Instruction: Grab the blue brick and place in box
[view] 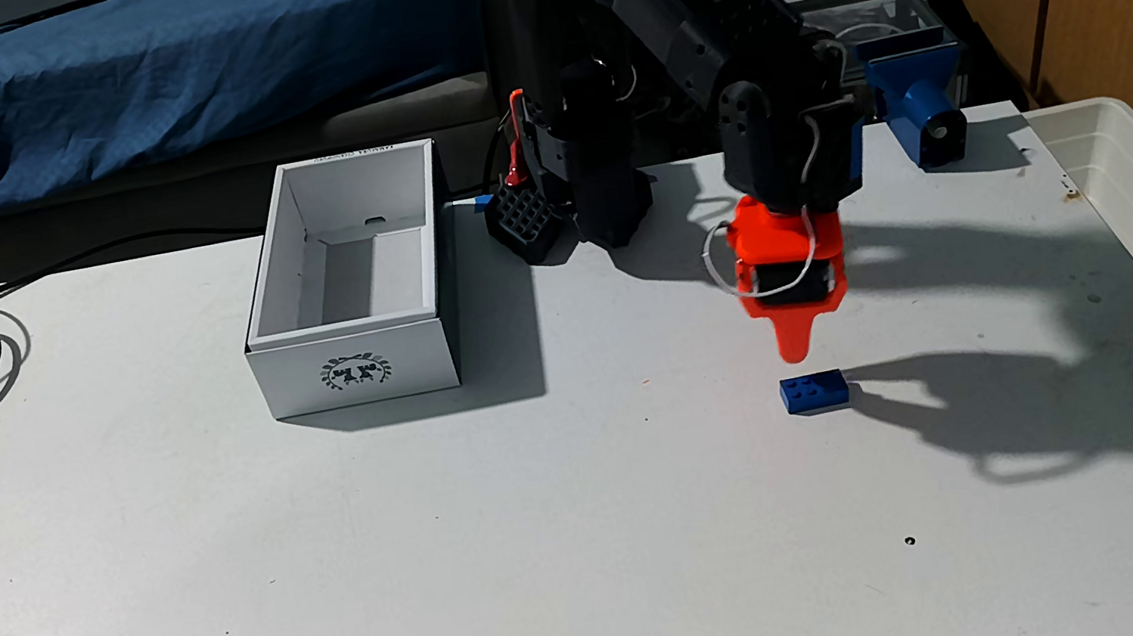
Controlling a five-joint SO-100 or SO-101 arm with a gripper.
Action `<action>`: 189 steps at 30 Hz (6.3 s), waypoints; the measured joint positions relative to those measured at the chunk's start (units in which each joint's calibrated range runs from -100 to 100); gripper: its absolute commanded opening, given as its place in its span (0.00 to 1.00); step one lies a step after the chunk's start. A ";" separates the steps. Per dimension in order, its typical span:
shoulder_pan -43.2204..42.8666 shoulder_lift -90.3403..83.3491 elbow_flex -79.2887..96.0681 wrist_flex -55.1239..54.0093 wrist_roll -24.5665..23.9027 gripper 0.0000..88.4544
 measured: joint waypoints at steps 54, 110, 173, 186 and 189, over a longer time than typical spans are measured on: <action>-2.14 8.28 -4.92 -1.41 0.84 0.22; 0.37 8.36 -6.08 1.49 5.89 0.01; 78.15 -42.31 28.07 7.82 49.53 0.25; 80.96 -42.48 25.12 10.54 49.53 0.12; 81.77 -42.48 19.85 15.02 49.53 0.01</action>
